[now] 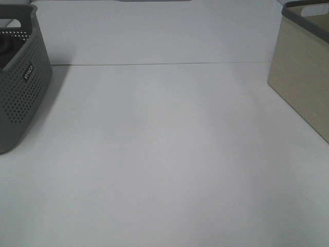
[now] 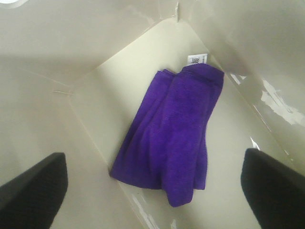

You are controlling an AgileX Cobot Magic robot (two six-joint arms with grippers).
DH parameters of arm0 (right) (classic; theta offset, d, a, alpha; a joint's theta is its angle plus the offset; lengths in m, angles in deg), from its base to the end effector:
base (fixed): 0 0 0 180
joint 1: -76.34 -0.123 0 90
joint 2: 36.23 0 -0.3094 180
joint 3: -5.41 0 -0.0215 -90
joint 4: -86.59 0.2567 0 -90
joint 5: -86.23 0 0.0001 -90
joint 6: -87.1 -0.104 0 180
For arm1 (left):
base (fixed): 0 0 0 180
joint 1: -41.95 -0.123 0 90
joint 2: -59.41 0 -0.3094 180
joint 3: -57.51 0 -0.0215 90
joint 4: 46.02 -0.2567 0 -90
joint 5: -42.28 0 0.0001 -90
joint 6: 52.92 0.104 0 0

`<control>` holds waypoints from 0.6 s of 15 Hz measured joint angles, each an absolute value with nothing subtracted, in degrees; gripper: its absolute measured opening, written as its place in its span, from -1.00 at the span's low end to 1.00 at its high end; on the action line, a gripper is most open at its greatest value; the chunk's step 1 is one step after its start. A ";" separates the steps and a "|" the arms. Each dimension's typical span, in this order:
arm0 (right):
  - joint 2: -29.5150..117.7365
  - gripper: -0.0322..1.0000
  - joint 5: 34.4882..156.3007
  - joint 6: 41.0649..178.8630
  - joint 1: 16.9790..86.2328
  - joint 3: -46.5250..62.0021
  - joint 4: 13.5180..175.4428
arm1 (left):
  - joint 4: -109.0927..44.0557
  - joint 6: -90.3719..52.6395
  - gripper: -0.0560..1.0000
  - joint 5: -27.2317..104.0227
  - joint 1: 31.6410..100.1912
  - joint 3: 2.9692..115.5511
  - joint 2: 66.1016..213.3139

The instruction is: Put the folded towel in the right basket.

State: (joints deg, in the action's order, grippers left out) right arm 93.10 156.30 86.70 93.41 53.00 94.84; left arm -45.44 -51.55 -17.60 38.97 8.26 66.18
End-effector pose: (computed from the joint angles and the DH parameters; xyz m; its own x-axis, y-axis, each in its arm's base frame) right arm 0.4782 -0.1322 0.3298 -0.8268 0.3123 -0.4679 0.2766 0.9499 0.1453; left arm -0.0128 -0.0016 0.2753 -0.4369 -0.0039 -0.8995 -0.0359 0.9993 0.0131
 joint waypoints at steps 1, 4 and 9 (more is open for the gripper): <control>93.10 0.92 156.30 87.73 93.41 53.11 95.01 | -45.44 -51.55 0.98 -17.60 38.97 8.26 66.18; 92.93 0.90 156.24 88.13 92.38 55.29 97.76 | -45.44 -51.55 0.98 -17.60 38.97 8.26 66.18; 87.37 0.89 156.19 87.10 79.43 59.19 90.25 | -45.44 -51.55 0.98 -17.60 38.97 8.26 66.18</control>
